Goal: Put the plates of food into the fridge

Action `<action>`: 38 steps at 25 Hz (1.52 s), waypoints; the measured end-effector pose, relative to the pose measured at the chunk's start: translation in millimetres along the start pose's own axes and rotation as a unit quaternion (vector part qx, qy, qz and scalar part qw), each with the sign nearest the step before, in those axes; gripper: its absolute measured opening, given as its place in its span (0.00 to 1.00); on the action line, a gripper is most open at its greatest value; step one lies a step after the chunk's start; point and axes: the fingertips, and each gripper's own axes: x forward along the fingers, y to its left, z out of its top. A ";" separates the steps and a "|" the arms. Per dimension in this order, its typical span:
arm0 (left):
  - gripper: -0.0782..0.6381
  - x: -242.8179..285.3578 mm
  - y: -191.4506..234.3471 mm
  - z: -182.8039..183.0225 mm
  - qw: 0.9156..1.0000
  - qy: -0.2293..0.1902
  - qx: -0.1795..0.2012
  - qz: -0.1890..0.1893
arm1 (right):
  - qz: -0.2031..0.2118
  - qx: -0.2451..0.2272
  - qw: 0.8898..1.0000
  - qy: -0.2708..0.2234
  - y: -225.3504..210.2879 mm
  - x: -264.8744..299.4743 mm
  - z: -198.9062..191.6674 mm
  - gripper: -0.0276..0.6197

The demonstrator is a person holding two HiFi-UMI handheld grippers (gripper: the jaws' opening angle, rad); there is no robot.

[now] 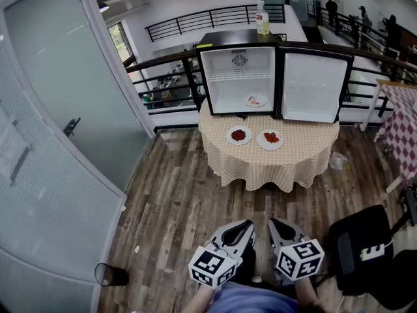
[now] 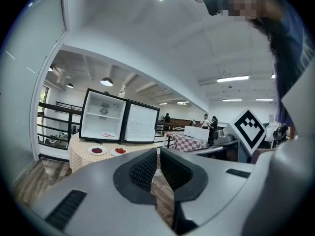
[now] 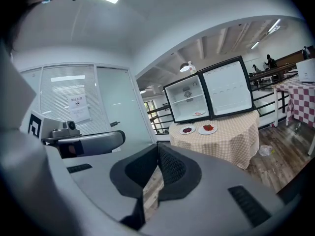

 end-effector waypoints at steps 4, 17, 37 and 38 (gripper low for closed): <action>0.13 26.3 15.6 1.1 1.000 0.002 0.002 -0.015 | -0.023 0.009 1.000 -0.004 -26.9 12.3 8.7 0.07; 0.13 110.7 121.7 25.5 0.999 0.012 0.011 -0.035 | -0.056 0.037 0.998 0.005 -93.6 115.1 57.7 0.07; 0.13 211.5 251.8 43.4 0.994 0.031 0.004 -0.107 | -0.133 0.075 0.988 0.006 -151.9 232.7 106.4 0.07; 0.13 213.6 252.7 41.4 0.993 0.035 0.002 -0.111 | -0.136 0.077 0.988 0.007 -154.3 234.0 106.5 0.07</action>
